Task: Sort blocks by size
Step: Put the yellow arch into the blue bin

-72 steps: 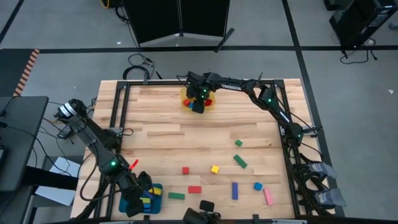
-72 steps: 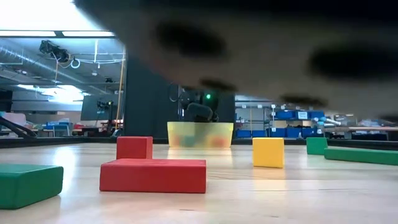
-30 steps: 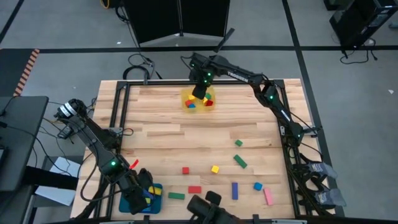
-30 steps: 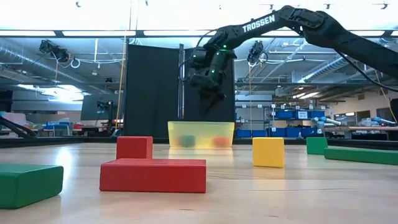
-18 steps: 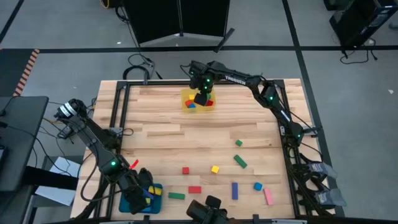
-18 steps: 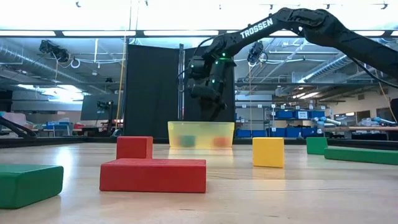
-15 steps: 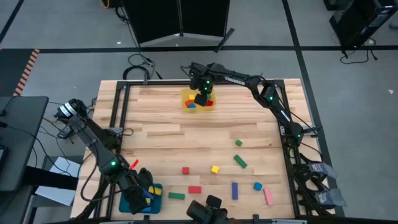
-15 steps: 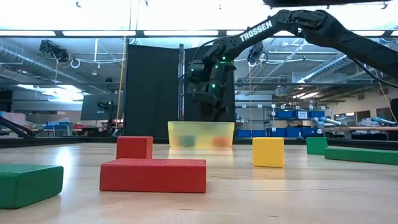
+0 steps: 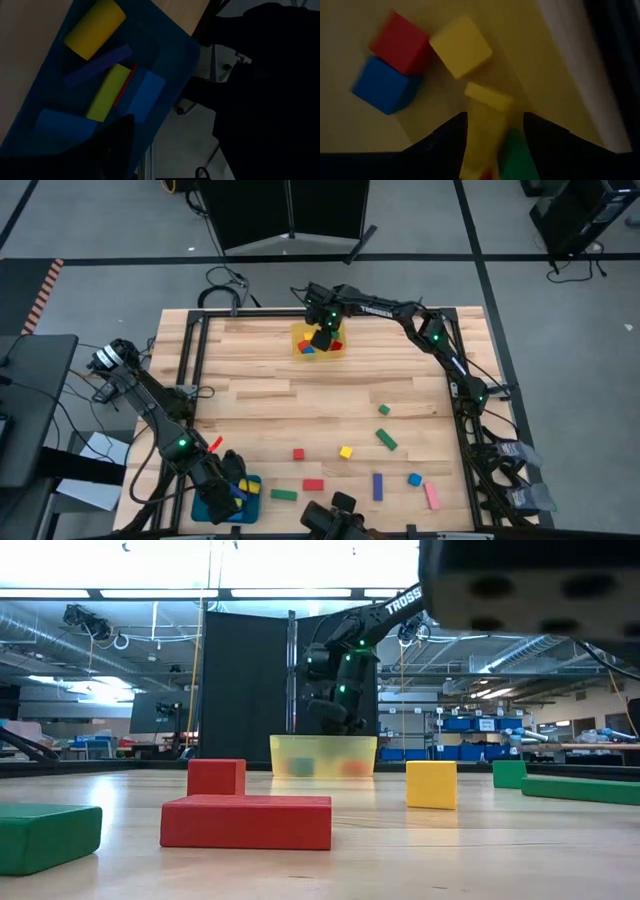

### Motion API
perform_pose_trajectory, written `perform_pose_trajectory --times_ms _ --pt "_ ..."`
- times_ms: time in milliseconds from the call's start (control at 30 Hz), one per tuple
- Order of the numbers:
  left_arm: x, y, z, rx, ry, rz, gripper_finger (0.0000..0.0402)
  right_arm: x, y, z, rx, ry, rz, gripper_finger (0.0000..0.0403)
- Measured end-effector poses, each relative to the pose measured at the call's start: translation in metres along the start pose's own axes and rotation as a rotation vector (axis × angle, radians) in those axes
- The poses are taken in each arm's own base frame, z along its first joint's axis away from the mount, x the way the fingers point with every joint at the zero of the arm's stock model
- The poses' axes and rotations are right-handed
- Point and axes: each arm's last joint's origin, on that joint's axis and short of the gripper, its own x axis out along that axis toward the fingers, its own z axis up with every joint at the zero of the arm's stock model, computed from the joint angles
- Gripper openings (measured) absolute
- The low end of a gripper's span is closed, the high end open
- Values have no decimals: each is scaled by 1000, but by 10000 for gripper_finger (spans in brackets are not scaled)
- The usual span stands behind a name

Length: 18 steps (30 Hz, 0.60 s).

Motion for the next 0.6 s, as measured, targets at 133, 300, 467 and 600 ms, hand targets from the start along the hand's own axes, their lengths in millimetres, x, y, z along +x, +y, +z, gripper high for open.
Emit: perform_pose_trajectory --times_ms 133,300,467,600 --pt "0 0 0 -3 0 -1 282 10 0 -6 2 32 5 204" --pt "0 0 0 -2 1 -1 282 15 2 -10 2 49 30 195" --pt "0 0 0 -1 1 1 282 16 10 -9 -15 42 38 169" --pt "0 0 0 -1 1 1 282 17 15 -8 -28 40 44 128"
